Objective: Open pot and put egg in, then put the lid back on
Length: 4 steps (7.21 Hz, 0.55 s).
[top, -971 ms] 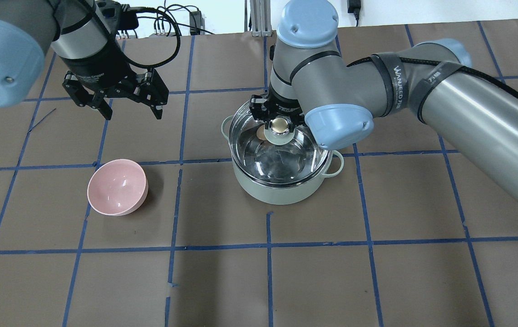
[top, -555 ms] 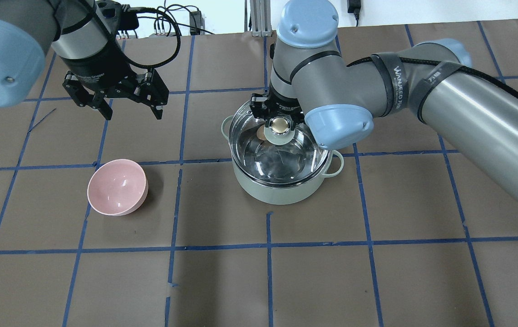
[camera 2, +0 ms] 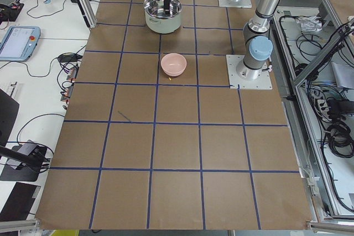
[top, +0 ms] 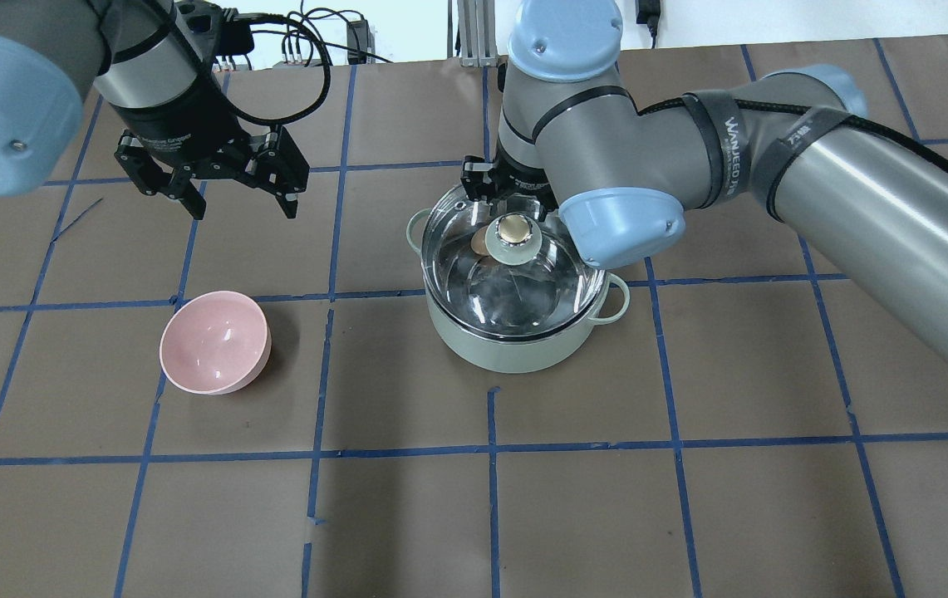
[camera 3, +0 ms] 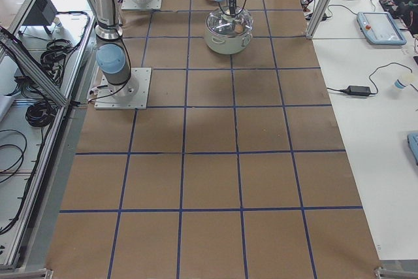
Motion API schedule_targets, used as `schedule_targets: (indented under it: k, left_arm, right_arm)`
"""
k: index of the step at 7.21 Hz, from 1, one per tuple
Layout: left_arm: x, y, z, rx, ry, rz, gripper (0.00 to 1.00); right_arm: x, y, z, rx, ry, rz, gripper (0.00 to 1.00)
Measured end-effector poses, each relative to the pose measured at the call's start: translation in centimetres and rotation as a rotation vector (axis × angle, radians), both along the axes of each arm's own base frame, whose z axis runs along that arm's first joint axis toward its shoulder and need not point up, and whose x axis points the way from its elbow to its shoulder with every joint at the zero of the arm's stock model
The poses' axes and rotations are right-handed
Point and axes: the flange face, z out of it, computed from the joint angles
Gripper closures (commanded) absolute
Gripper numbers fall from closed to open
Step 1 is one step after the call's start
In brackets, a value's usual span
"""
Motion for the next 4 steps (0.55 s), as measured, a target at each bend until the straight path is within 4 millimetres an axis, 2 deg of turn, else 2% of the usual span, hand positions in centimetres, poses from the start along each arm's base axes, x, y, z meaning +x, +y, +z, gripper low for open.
schedule_targets:
  k: [1,2,4]
  left_arm:
    - [0.0,0.0,0.0,0.000,0.000,0.000,0.00]
    - [0.0,0.0,0.0,-0.001,0.000,0.000,0.00]
    - [-0.1,0.0,0.2,-0.003,0.000,0.000,0.00]
  right_arm:
    - [-1.0,-1.0,1.3,-0.041,-0.011,-0.011,0.24]
    - [-3.3,-2.1,2.8,-0.069,-0.014,-0.032,0.02]
    - [-9.0,-2.1,5.8,-0.036,0.008,-0.071,0.00]
